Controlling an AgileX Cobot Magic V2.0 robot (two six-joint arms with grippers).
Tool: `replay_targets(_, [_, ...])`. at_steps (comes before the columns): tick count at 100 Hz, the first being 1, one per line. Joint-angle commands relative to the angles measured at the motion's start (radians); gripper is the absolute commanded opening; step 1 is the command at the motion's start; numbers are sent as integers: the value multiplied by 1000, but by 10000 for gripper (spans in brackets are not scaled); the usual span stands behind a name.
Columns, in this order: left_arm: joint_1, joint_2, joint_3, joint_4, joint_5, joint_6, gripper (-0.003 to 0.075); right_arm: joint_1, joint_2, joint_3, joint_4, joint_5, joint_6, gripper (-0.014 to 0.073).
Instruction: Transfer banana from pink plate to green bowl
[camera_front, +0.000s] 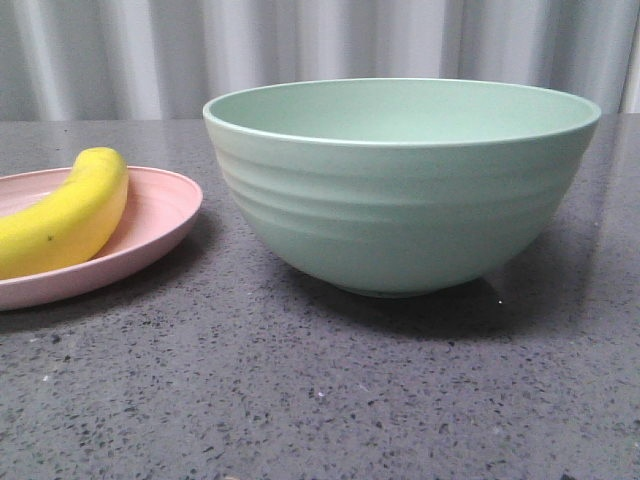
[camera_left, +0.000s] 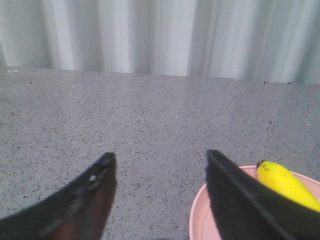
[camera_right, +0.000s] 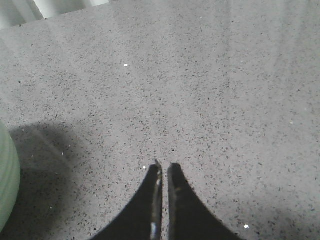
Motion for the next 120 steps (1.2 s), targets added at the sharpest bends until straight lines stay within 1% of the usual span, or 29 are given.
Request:
replay_targets(1, [3,14,-38,-17,-117,-1,539,-6,10,-29,2,-70,0,-64])
replay_targets(10, [3,22,-39,-17,-128,-1,519,-6,10,-29,2,-70,0,-64])
replay_targets(22, [-34,39,-56,-25,-101,-1,487,-6,10,-29,2,-70,0,-64])
replay_targets(32, [-98,72,-96,-28,-24,-1,471,-6,10,-29,2,-70,0,-64])
replay_targets(47, [-211,148,-169,-28,106,1,472,-6,10,-29,2,-72,0,-64])
replay_targets(60, [-312,240,-235,-28,243,1,472,-6,10,-29,2,-72,0,-64])
replay_targets(69, [-377,312,-268,-28,294,1,472,-6,10,-29,2,-76,0,-64])
replay_targets(83, [-462,428,-311,-28,319,3,472,-6,10,-29,2,-79,0,-64])
replay_targets(93, [-504,503,-334,-28,319,15,472,-6,10,-29,2,-79,0,-64])
replay_targets(120, [-516,645,-365,-28,327,15,472,-6,10,-29,2,-77,0,-64])
